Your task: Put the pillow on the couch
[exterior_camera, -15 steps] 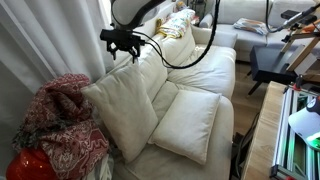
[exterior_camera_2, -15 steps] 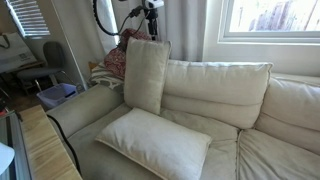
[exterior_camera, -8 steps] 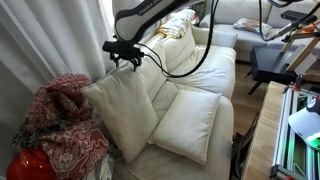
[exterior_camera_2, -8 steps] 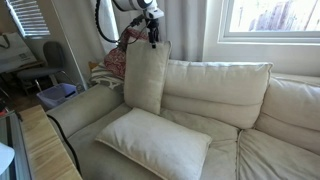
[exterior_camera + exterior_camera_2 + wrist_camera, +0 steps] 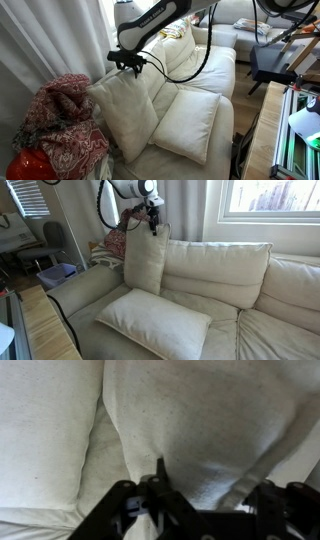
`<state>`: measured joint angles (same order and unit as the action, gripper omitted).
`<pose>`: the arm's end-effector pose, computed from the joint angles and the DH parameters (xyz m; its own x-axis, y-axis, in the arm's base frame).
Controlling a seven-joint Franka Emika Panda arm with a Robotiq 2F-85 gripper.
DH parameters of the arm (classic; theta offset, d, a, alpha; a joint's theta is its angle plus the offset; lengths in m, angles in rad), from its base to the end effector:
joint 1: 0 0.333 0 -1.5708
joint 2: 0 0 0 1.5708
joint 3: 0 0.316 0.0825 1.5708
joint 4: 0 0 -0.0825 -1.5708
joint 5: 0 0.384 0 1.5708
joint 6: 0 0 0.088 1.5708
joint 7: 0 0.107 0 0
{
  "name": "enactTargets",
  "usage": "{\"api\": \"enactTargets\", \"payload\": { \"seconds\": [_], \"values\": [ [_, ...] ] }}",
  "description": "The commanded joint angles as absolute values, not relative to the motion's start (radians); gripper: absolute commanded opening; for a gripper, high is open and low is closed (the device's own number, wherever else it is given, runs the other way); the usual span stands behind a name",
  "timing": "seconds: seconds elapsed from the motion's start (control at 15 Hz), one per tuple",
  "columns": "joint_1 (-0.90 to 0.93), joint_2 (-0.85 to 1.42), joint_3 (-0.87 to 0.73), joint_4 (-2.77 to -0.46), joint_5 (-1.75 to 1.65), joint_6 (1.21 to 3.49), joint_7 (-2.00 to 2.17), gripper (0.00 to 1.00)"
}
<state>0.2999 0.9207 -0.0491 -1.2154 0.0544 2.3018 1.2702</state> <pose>0.7471 0.2040 0.2320 0.5116 -0.8581 0.0426 -0.8443 -0.5113 -0.1606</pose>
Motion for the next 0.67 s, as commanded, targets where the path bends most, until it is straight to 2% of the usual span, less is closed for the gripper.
{"api": "enactTargets", "payload": {
  "seconds": [0.0, 0.27, 0.6],
  "values": [
    [0.273, 0.895, -0.004, -1.234, 0.05, 2.202, 1.16, 0.3],
    [0.234, 0.834, 0.045, -1.273, 0.072, 2.181, 0.944, 0.08],
    [0.178, 0.762, 0.1, -1.33, 0.123, 2.113, 0.676, 0.06]
  ]
}}
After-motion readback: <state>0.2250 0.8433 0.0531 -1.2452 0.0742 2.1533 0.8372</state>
